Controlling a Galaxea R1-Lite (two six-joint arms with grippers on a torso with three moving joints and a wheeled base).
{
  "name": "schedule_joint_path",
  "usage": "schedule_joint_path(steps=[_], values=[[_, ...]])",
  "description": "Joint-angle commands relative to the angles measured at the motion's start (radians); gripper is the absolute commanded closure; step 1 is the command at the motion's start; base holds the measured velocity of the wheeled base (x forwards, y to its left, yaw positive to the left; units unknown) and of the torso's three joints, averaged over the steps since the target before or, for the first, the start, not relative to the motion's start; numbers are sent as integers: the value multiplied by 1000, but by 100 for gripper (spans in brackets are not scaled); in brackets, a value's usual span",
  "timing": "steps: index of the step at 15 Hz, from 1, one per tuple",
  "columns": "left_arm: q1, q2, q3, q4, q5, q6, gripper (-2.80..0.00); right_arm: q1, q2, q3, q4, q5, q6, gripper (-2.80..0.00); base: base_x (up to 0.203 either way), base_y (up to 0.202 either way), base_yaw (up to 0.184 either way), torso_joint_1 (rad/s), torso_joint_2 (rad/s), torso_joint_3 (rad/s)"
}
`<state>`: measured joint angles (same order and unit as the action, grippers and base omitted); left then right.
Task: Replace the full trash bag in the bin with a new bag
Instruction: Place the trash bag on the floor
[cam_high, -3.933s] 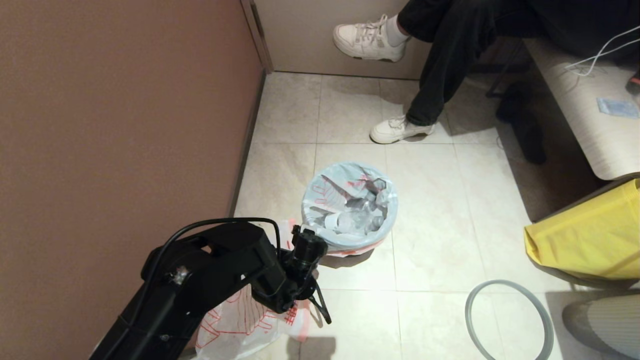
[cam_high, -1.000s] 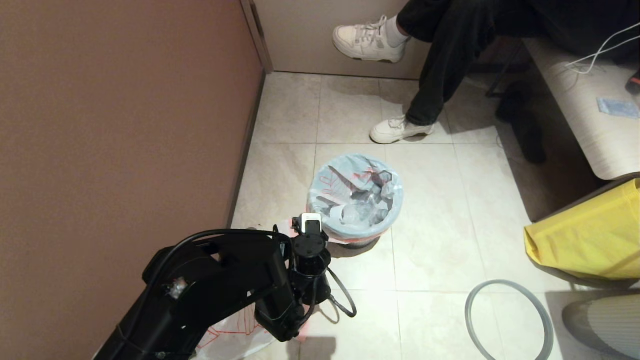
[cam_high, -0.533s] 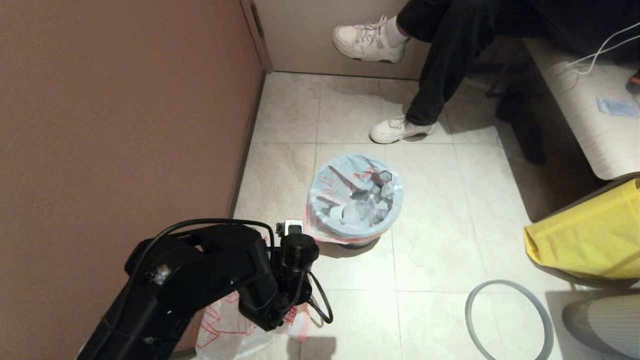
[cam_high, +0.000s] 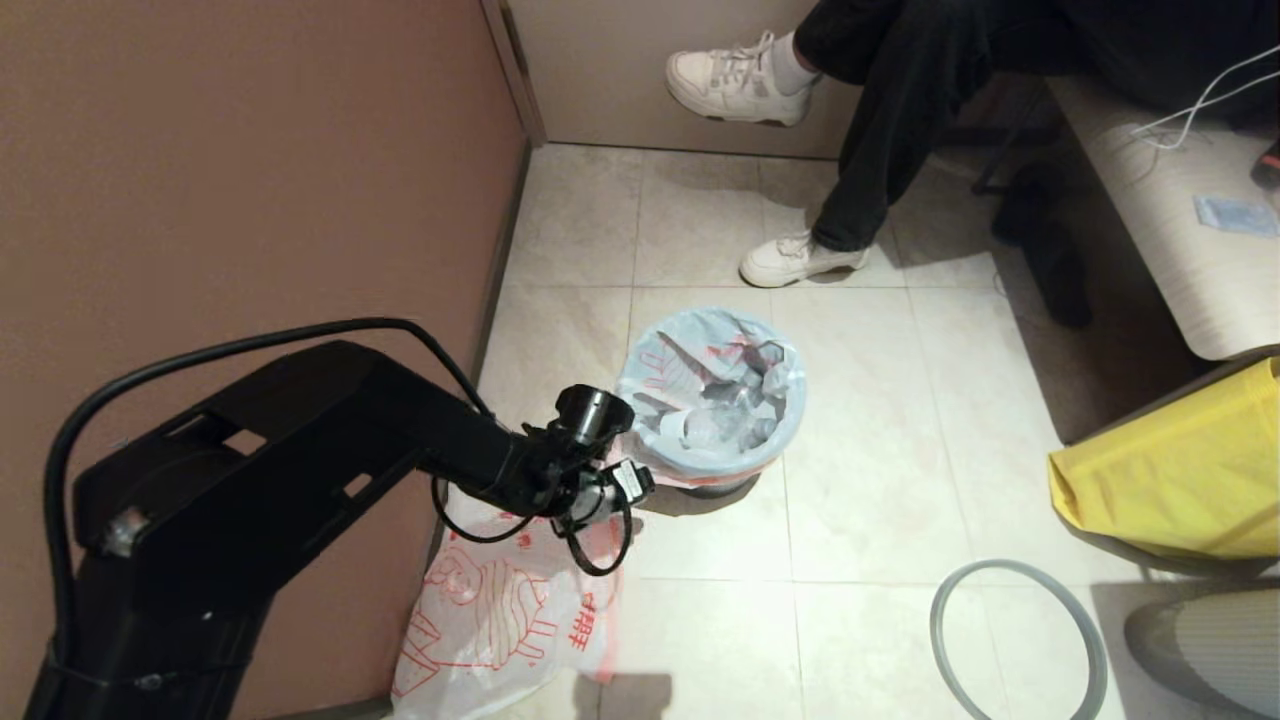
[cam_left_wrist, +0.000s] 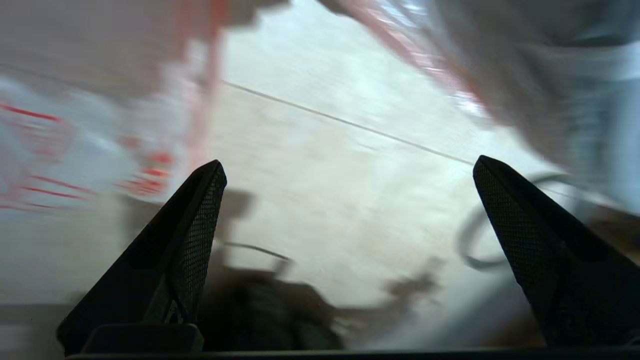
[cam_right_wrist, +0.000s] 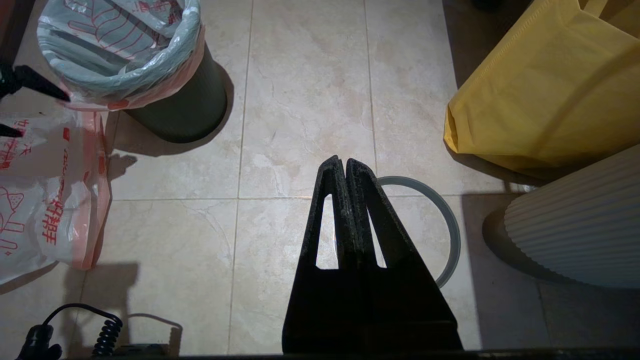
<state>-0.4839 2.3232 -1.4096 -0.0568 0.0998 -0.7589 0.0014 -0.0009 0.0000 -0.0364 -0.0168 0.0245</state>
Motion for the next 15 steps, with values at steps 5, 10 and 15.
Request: schedule_joint_path(steps=[5,10,15], values=[[64,168,-235,21,-151,-264,-280,0,1,0,0,0,0,0,0,0,0,0,0,0],[96,208,-200,-113,-152,-277,-280,0,1,0,0,0,0,0,0,0,0,0,0,0],[96,249,-243,-224,-115,-342,-280,0,1,0,0,0,0,0,0,0,0,0,0,0]])
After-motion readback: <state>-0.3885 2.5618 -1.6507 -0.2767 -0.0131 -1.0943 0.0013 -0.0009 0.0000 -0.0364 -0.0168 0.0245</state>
